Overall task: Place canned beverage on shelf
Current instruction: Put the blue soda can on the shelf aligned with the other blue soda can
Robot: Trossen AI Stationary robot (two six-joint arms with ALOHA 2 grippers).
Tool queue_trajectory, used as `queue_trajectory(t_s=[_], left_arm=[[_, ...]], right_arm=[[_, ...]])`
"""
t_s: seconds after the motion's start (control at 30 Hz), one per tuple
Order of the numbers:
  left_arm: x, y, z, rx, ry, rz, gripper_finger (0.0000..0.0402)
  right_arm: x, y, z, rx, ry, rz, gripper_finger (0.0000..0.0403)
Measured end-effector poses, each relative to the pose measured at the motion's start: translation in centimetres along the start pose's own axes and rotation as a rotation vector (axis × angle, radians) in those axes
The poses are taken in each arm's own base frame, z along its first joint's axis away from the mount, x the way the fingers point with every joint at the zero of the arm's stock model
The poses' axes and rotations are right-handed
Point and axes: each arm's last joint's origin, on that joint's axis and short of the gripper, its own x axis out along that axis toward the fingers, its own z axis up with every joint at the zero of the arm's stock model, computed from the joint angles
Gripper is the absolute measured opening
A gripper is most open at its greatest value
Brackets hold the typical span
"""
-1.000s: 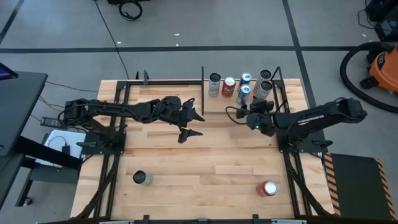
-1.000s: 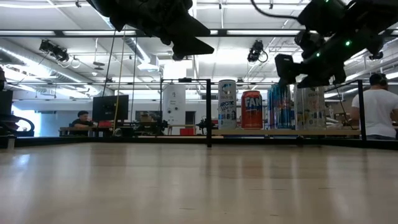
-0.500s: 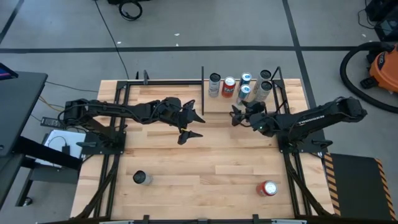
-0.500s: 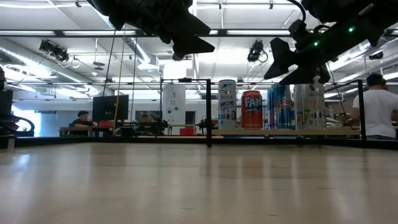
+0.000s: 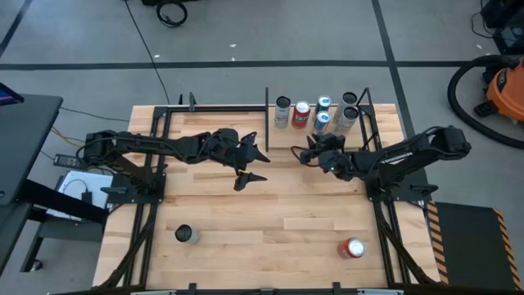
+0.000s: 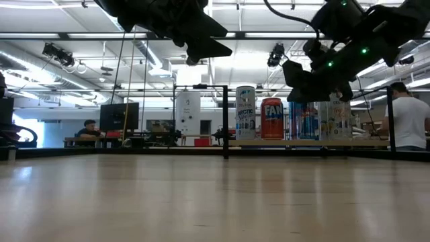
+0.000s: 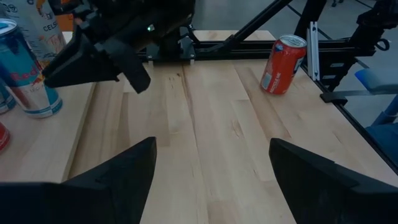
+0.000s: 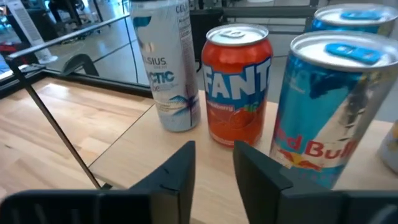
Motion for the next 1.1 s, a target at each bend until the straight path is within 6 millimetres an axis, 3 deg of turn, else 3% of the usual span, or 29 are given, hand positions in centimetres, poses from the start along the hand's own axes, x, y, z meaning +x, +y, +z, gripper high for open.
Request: queue_trajectory(t_s=[0.53,1.1], left_arm=[[0.0,0.0,0.0,0.000,0.000,0.000,0.0314],[0.0,0.0,0.0,0.000,0.000,0.000,0.0314]], right_arm=[[1.6,-0.7,1.0,0.077,-0.042,-0.056,0.0013],[2.1,-1.4,0.9,0.052,-0.045,-0.131,0.0008]])
